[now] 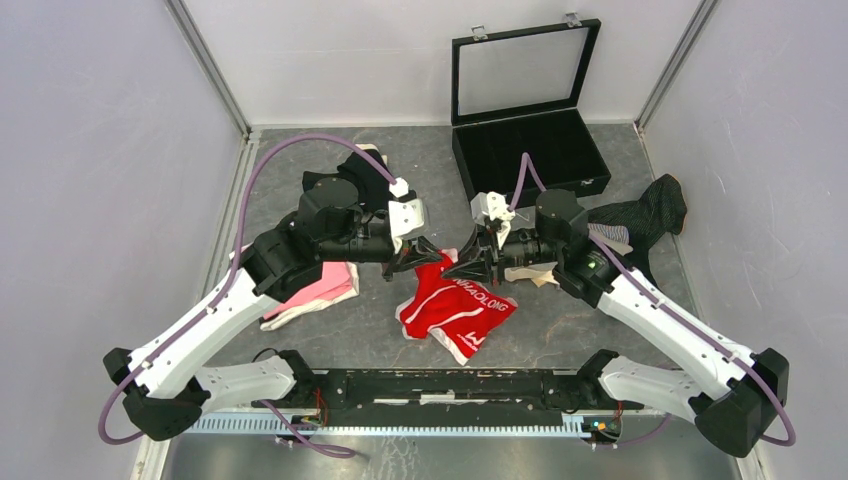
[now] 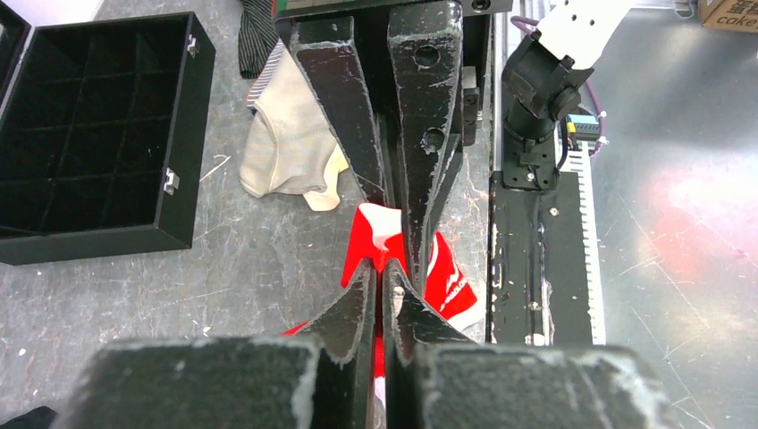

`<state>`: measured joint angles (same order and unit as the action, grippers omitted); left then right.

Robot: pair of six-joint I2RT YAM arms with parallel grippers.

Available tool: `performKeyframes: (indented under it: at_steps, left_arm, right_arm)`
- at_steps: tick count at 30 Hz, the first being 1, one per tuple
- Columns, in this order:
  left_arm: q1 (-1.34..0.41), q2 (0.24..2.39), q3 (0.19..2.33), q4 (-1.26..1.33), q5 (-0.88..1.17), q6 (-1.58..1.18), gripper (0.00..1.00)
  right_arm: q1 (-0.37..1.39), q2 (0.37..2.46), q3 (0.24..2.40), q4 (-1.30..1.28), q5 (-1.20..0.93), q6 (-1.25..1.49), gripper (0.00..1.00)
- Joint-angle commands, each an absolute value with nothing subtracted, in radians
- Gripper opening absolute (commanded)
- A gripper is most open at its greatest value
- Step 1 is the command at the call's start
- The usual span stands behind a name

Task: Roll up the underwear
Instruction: Flatten out the underwear at the center of the board.

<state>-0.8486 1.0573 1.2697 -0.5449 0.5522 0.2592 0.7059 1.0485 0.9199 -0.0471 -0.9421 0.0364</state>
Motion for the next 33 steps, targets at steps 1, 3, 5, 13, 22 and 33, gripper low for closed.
performKeyframes:
  at_steps: [1, 3, 5, 13, 22, 33]
  left_arm:
    - [-0.847, 1.029, 1.279, -0.513, 0.557, 0.282, 0.02]
    - [-0.847, 1.024, 1.283, -0.516, 0.551, 0.282, 0.02]
    - [-0.847, 1.023, 1.292, -0.52, 0.545, 0.282, 0.02]
    - [-0.847, 1.051, 1.323, -0.559, 0.503, 0.279, 0.02]
    - [-0.847, 1.083, 1.355, -0.571, 0.419, 0.247, 0.02]
    - [-0.847, 1.045, 1.401, -0.623, 0.276, 0.303, 0.02]
  right_arm:
    - [0.707, 1.049, 0.984, -0.166, -0.853, -0.081, 0.19]
    - [0.706, 1.045, 0.988, -0.22, -0.771, -0.129, 0.41]
    - [0.707, 1.04, 0.983, -0.239, -0.708, -0.153, 0.53]
    - [0.706, 1.004, 0.941, -0.126, -0.742, -0.184, 0.74]
    - [0.712, 0.923, 0.839, -0.022, -0.765, -0.263, 0.69]
    - [0.713, 0.901, 0.814, -0.201, -0.643, -0.377, 0.73]
